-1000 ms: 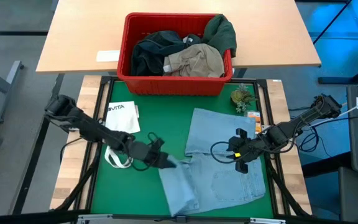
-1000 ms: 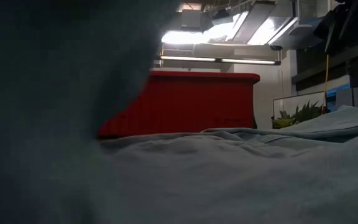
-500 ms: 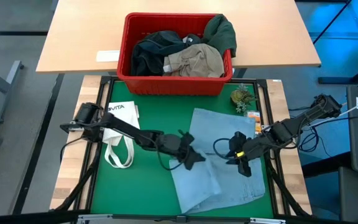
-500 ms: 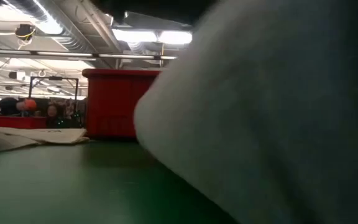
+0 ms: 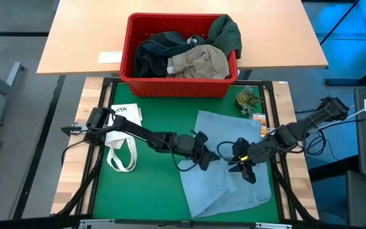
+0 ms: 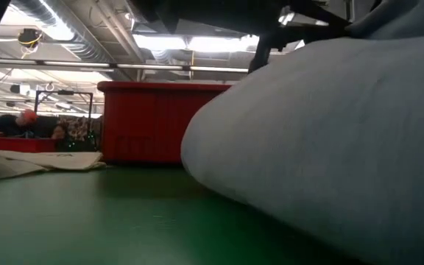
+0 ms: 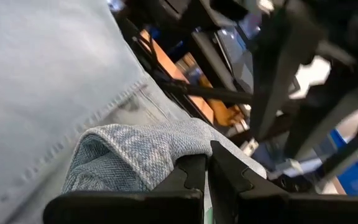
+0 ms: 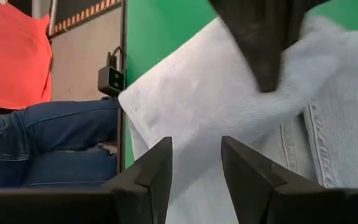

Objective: Fold Laundry from Bin
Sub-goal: Fold the light blue jeans

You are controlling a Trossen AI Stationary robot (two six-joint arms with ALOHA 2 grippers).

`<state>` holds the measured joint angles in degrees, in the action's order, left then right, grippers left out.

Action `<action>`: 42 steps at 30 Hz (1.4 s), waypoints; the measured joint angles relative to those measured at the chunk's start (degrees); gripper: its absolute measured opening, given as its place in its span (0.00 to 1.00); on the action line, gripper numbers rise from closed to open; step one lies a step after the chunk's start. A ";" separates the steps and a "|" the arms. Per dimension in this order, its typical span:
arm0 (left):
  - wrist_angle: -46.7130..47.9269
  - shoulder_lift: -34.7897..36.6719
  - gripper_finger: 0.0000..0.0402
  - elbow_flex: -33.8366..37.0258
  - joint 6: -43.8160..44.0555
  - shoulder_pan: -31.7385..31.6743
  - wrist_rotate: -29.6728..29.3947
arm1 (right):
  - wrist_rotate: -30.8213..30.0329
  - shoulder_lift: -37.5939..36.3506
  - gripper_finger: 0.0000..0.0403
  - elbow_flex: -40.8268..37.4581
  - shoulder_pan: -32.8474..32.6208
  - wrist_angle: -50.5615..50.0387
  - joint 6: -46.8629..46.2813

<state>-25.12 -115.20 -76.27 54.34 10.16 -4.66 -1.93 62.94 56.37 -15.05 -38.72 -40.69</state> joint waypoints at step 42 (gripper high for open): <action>0.63 0.00 0.02 0.00 1.03 -1.69 -3.39 | -8.09 4.47 0.34 -0.01 0.02 -9.80 -1.09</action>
<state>-24.49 -115.20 -76.27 55.37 8.47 -8.04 -10.02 67.41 56.36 -15.03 -48.53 -41.78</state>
